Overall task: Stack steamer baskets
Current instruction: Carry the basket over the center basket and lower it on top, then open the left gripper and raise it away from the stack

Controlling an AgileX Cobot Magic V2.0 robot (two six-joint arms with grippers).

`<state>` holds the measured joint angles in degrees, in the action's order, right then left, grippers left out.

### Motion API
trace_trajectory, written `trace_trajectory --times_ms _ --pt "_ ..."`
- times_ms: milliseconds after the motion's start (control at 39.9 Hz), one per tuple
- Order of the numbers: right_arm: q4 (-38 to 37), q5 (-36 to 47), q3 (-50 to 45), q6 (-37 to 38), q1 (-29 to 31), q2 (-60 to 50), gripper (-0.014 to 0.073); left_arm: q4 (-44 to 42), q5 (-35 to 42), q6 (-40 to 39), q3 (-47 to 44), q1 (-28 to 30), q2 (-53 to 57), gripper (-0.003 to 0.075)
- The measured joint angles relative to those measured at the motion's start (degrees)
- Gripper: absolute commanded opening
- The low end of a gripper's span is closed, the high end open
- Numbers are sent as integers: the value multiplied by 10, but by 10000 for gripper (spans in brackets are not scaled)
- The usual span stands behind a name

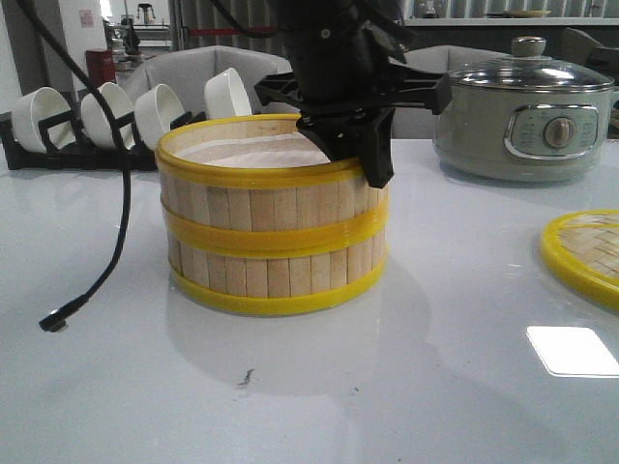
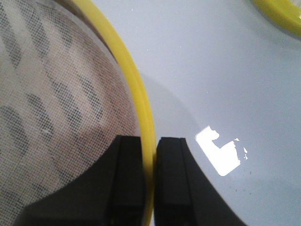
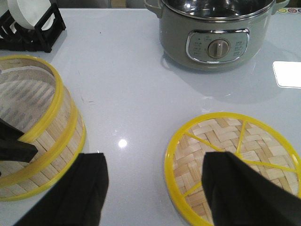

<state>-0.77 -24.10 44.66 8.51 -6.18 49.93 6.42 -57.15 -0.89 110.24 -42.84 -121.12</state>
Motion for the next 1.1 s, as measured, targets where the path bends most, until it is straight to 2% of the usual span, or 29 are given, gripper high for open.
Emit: trace_trajectory --times_ms 150,376,451,802,1028,1103 --pt "0 0 0 0 0 0 539 0 2 0 0 0 0 130" --pt "0 -3 0 0 0 0 539 0 14 0 0 0 0 317" --pt "0 -3 0 0 0 0 539 0 20 0 0 0 0 350" --pt "0 -3 0 0 0 0 539 -4 22 0 3 0 0 355" --pt "0 -3 0 0 0 0 539 -38 -2 -8 52 0 0 353" --pt "0 -3 0 0 0 0 539 -53 -16 -13 74 0 0 322"
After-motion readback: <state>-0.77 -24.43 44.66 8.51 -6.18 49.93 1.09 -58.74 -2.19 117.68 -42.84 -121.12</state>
